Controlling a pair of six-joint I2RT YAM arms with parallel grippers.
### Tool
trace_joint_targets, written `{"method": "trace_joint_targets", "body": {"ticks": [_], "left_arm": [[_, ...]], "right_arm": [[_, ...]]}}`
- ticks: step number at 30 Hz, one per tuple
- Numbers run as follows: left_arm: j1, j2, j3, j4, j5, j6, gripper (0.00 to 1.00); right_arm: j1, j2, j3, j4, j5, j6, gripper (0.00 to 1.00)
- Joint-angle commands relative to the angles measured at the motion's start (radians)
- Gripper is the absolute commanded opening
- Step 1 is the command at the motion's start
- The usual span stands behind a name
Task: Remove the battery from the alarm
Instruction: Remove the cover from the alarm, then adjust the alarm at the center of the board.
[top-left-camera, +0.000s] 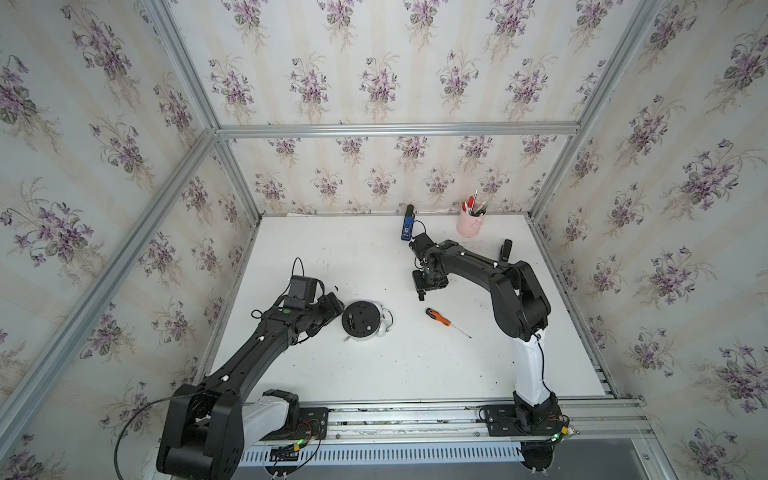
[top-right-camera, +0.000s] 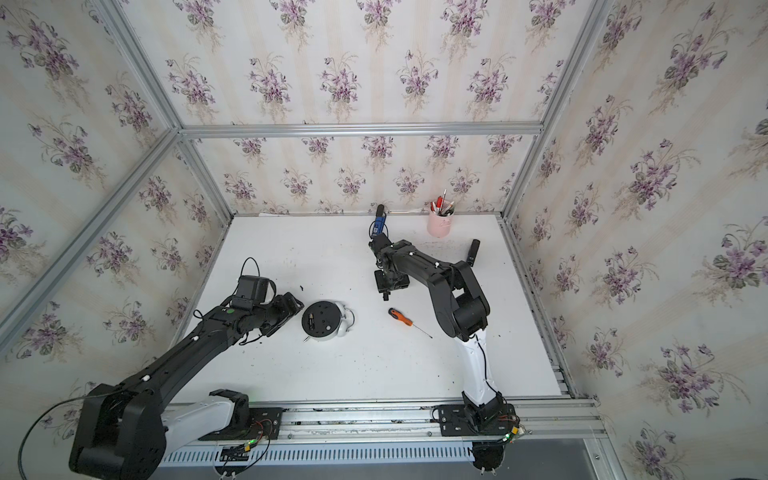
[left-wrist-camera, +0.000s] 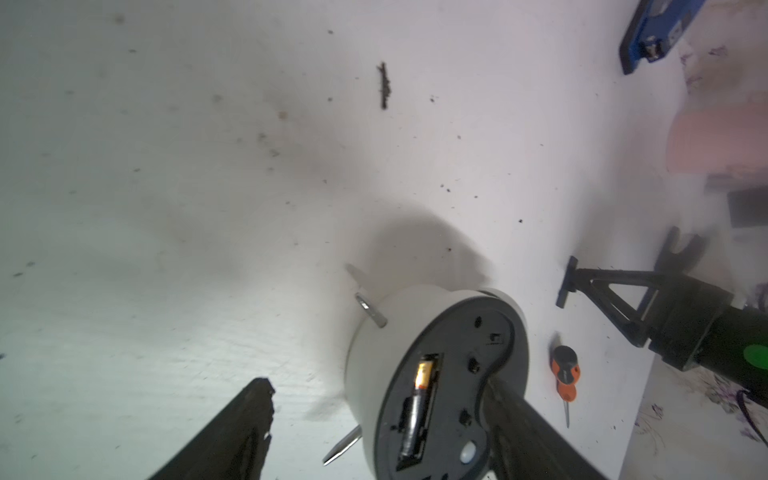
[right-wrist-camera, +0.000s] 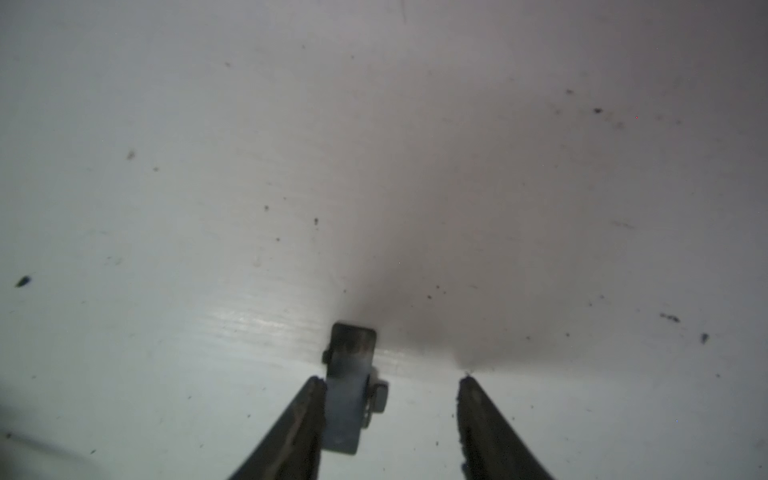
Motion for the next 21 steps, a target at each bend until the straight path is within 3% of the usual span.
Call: {"method": "trace_joint_targets", "body": {"ticks": [1, 5, 7, 10, 13, 15, 17, 20, 21], "left_arm": [[0.003, 0.038, 0.049, 0.090, 0.153, 0.109, 0.83], [0.004, 0.132, 0.133, 0.016, 0.149, 0.179, 0.84], [0.020, 0.184, 0.128, 0.091, 0.181, 0.147, 0.84], [0.037, 0.287, 0.169, 0.139, 0.147, 0.133, 0.82], [0.035, 0.397, 0.245, 0.166, 0.156, 0.168, 0.62], [0.035, 0.464, 0.294, 0.149, 0.159, 0.183, 0.48], [0.029, 0.506, 0.312, 0.156, 0.157, 0.199, 0.44], [0.023, 0.543, 0.333, 0.120, 0.151, 0.232, 0.35], [0.019, 0.545, 0.321, 0.116, 0.149, 0.232, 0.35]], "right_arm": [[-0.006, -0.111, -0.025, 0.010, -0.025, 0.013, 0.75], [-0.007, -0.285, -0.160, -0.021, -0.040, 0.005, 0.77], [-0.007, -0.361, -0.265, -0.019, -0.074, 0.071, 0.75], [0.030, -0.505, -0.461, 0.068, -0.194, 0.212, 0.61], [0.151, -0.603, -0.611, 0.215, -0.273, 0.401, 0.47], [0.263, -0.592, -0.639, 0.315, -0.292, 0.514, 0.41], [0.347, -0.547, -0.634, 0.410, -0.303, 0.611, 0.33], [0.411, -0.480, -0.610, 0.485, -0.285, 0.711, 0.11], [0.426, -0.461, -0.602, 0.498, -0.281, 0.732, 0.10]]}}
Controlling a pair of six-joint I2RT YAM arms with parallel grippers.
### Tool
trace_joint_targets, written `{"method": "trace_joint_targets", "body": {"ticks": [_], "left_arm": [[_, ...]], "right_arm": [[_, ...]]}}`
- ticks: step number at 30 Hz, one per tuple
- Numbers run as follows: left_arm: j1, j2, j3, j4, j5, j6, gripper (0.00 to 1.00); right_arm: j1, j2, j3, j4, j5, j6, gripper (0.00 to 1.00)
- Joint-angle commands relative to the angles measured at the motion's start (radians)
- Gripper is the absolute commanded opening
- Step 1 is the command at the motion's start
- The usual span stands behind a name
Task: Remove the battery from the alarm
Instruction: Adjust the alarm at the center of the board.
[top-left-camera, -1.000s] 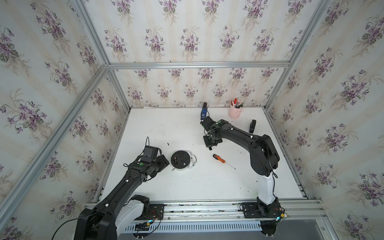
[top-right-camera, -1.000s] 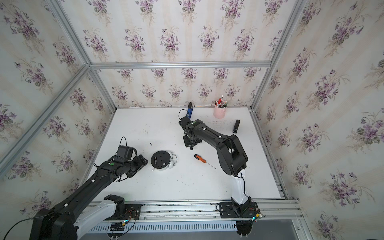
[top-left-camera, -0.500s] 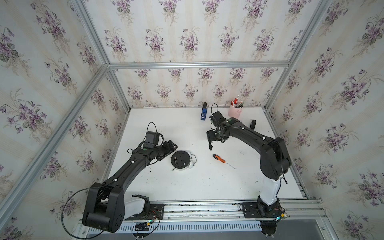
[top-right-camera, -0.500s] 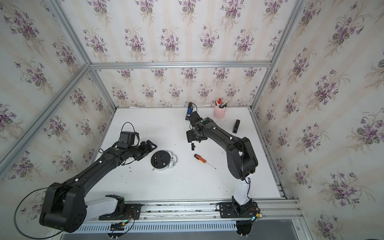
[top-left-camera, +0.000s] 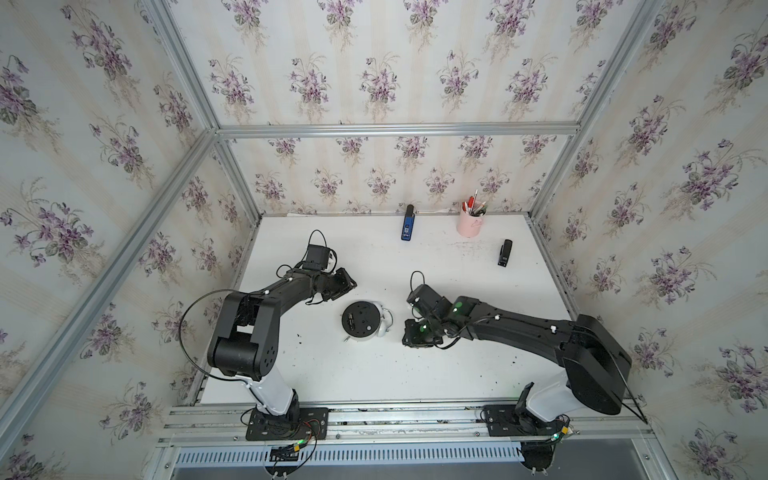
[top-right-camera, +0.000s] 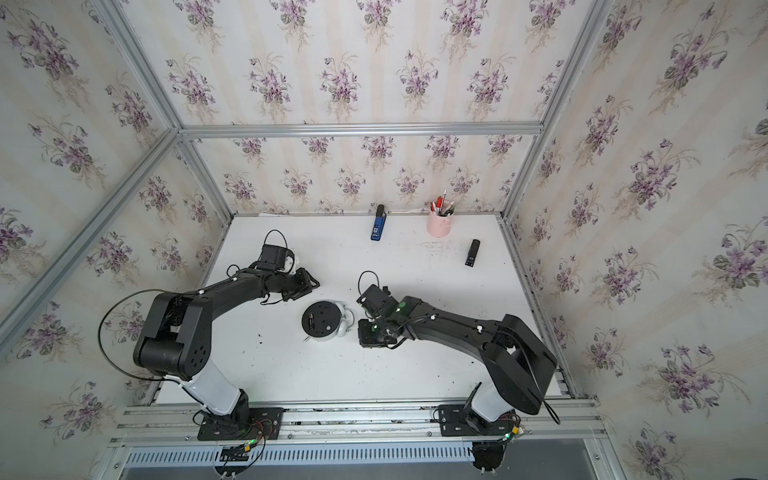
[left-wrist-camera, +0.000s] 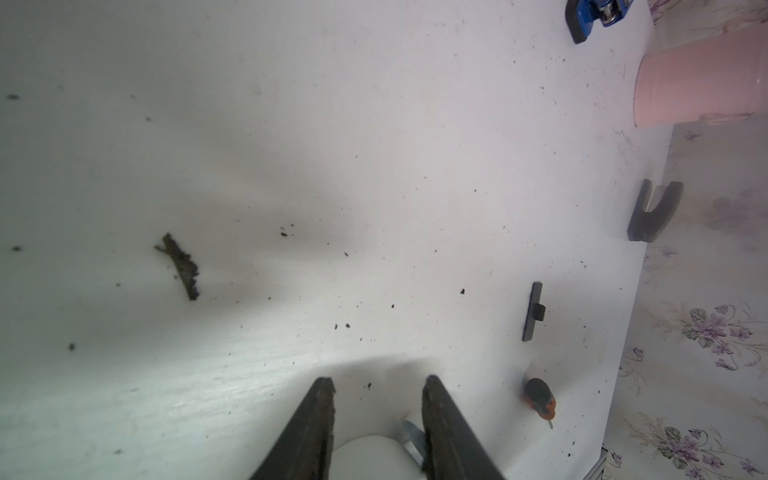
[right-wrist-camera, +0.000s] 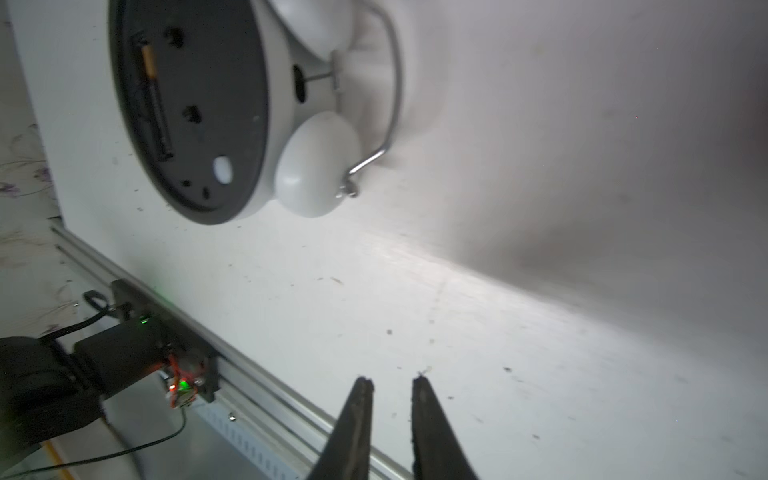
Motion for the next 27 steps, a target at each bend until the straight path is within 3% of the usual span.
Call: {"method": "trace_joint_targets", "body": {"ticks": [1, 4, 16, 27], "left_arm": [[-0.012, 0.006, -0.015, -0.020, -0.003, 0.042, 0.35], [-0.031, -0.025, -0.077, -0.019, -0.038, 0.032, 0.35], [-0.055, -0.132, -0.243, -0.047, -0.091, -0.030, 0.34], [-0.120, -0.338, -0.369, -0.094, -0.124, -0.124, 0.35]], "right_arm": [[0.043, 0.049, 0.026, 0.134, 0.012, 0.164, 0.09], [0.060, 0.074, 0.042, 0.132, 0.019, 0.191, 0.03], [0.101, 0.142, 0.065, 0.098, 0.007, 0.217, 0.04], [0.034, 0.183, 0.049, 0.056, 0.063, 0.147, 0.04]]}}
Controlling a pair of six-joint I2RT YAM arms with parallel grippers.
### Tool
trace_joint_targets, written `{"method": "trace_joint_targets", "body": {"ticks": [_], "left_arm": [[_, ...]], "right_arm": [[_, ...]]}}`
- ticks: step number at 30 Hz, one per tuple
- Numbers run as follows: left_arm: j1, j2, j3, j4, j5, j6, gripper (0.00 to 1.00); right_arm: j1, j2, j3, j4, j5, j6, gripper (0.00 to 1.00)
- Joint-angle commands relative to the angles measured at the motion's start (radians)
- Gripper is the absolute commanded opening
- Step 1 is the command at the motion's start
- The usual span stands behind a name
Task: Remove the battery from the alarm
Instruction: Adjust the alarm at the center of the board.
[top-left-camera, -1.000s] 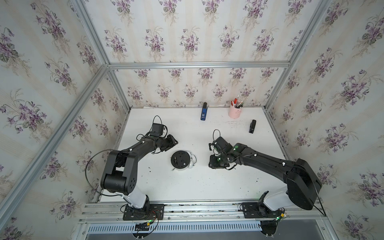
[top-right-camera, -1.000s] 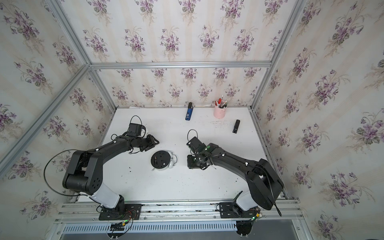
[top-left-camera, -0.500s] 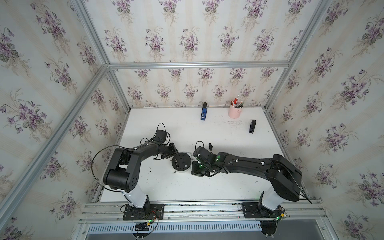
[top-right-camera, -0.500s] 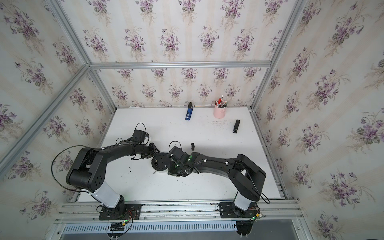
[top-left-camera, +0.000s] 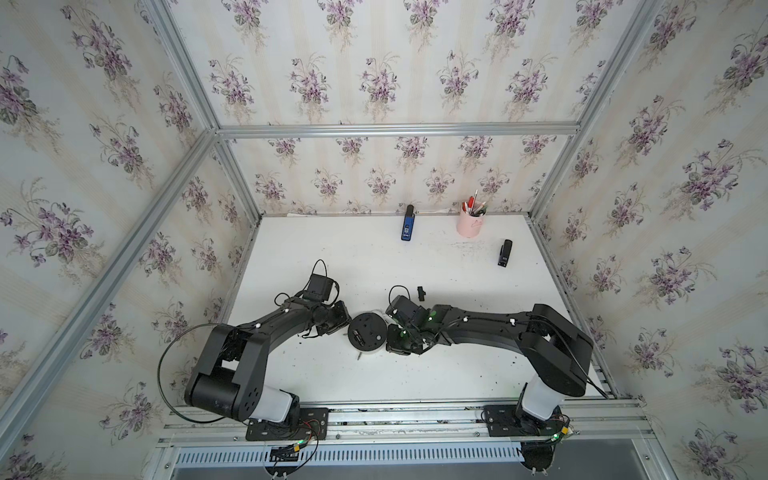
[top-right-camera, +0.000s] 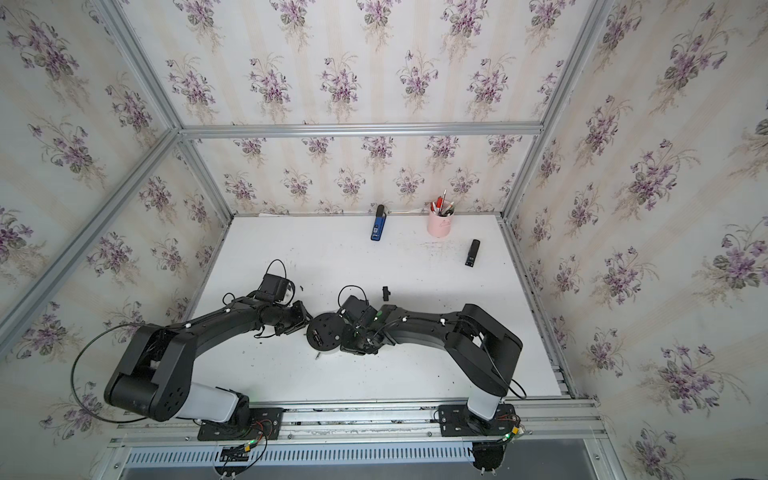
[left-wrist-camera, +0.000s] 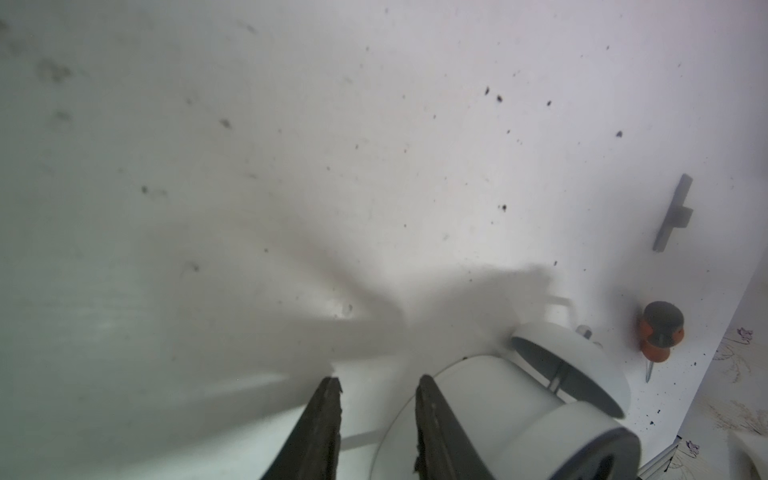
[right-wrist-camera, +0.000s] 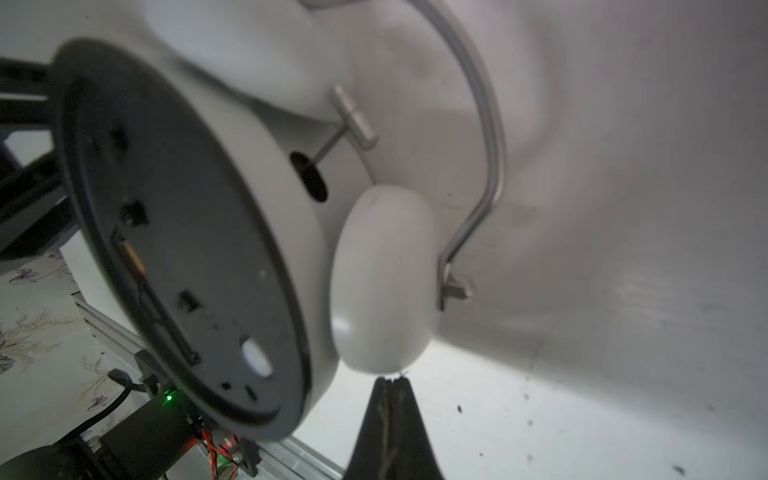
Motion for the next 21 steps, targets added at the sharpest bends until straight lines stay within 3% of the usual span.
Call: {"method": "trace_joint_targets", "body": {"ticks": [1, 8, 17, 21], "left_arm": [[-0.025, -0.060, -0.037, -0.021, -0.011, -0.061, 0.35], [-0.112, -0.147, -0.086, -0.031, -0.059, -0.127, 0.35], [-0.144, -0.165, -0.079, -0.059, -0.063, -0.148, 0.34], [-0.143, -0.232, -0.057, -0.131, -0.083, -0.122, 0.37]], "right_arm": [[-0.017, 0.021, 0.020, -0.016, 0.016, -0.044, 0.05], [-0.093, 0.022, 0.038, -0.015, 0.030, -0.096, 0.09], [-0.195, 0.086, 0.158, -0.048, -0.041, -0.230, 0.17], [-0.232, -0.003, 0.108, -0.086, -0.026, -0.265, 0.24]]}}
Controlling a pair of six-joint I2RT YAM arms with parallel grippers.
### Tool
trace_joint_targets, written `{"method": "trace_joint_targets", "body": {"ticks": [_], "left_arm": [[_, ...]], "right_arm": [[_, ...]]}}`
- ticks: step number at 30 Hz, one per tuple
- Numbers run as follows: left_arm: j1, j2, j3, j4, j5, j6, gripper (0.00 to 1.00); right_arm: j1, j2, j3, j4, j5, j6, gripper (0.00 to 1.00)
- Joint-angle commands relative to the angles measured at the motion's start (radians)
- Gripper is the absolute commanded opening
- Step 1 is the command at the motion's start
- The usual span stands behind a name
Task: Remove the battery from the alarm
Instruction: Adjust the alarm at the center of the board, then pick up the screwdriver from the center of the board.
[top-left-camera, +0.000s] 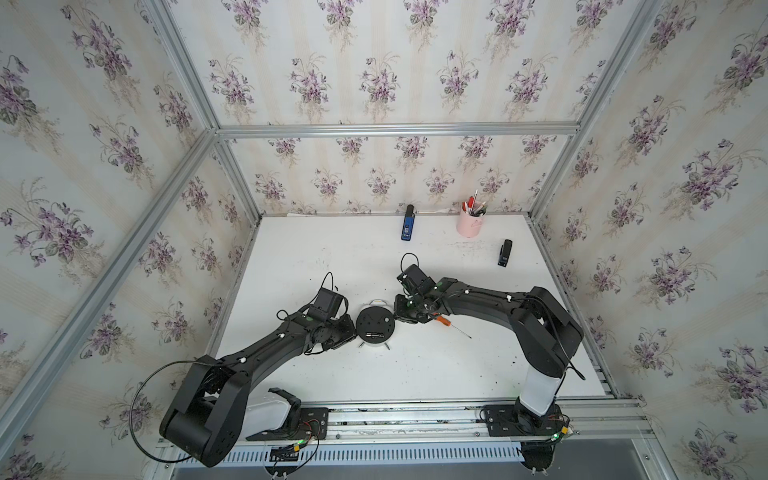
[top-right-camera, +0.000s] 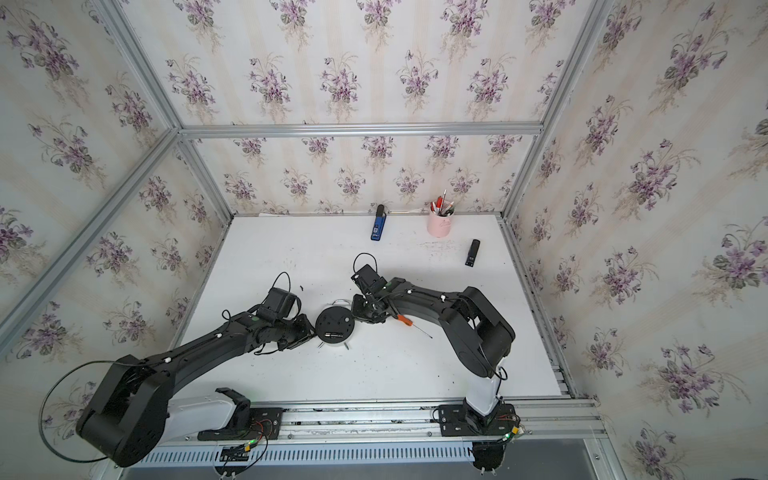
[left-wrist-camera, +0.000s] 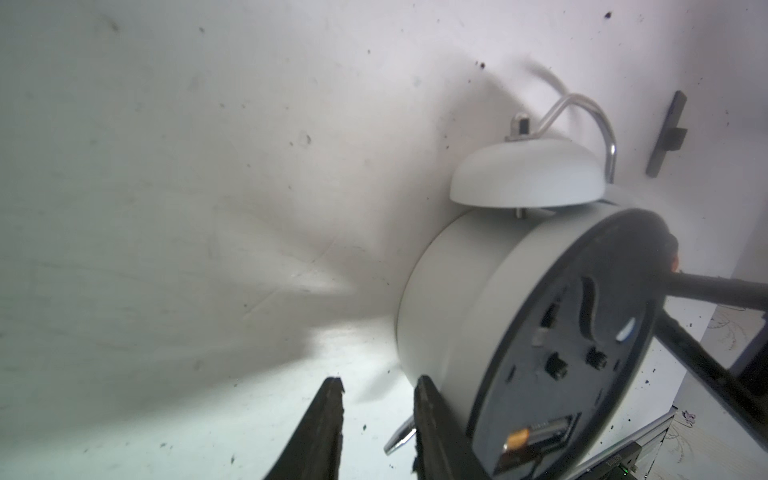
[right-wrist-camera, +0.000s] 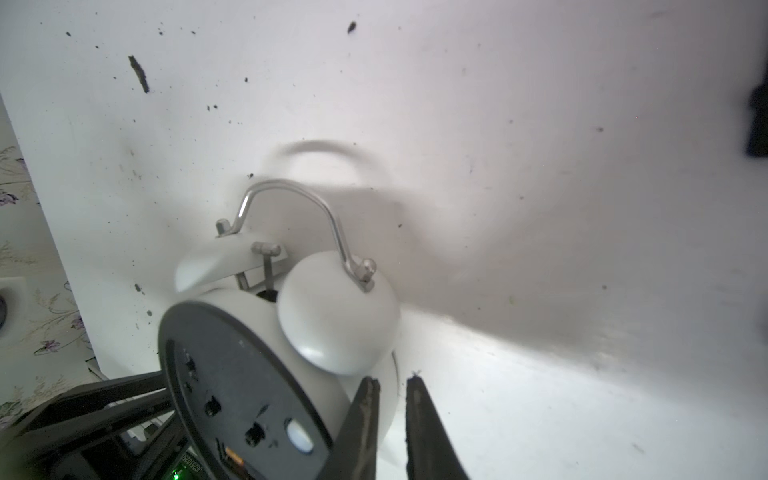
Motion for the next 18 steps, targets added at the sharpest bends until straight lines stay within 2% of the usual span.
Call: {"method": "trace_joint_targets", "body": {"ticks": [1, 2, 4, 6, 8, 11, 15, 18], "left_arm": [[0.001, -0.054, 0.037, -0.099, -0.030, 0.033, 0.39], [0.004, -0.082, 0.066, -0.160, -0.053, 0.056, 0.46], [0.013, -0.141, 0.143, -0.273, -0.102, 0.102, 0.67], [0.019, -0.201, 0.222, -0.311, -0.102, 0.148, 0.81], [0.018, -0.213, 0.270, -0.235, -0.013, 0.203, 0.88], [0.012, -0.138, 0.342, -0.152, 0.142, 0.256, 0.93], [0.005, -0.045, 0.401, -0.138, 0.161, 0.276, 0.94], [0.006, -0.031, 0.408, -0.138, 0.157, 0.282, 0.95]], "right_arm": [[-0.034, -0.091, -0.033, -0.067, 0.003, -0.065, 0.27], [-0.045, -0.147, -0.043, -0.100, 0.019, -0.096, 0.35], [-0.065, -0.237, -0.039, -0.196, 0.071, -0.188, 0.58], [-0.094, -0.300, -0.036, -0.313, 0.142, -0.313, 0.75], [-0.121, -0.326, -0.055, -0.373, 0.160, -0.438, 0.79], [-0.137, -0.286, -0.058, -0.434, 0.209, -0.565, 0.80], [-0.143, -0.194, -0.055, -0.444, 0.340, -0.625, 0.80], [-0.164, -0.153, -0.042, -0.413, 0.306, -0.666, 0.79]]}}
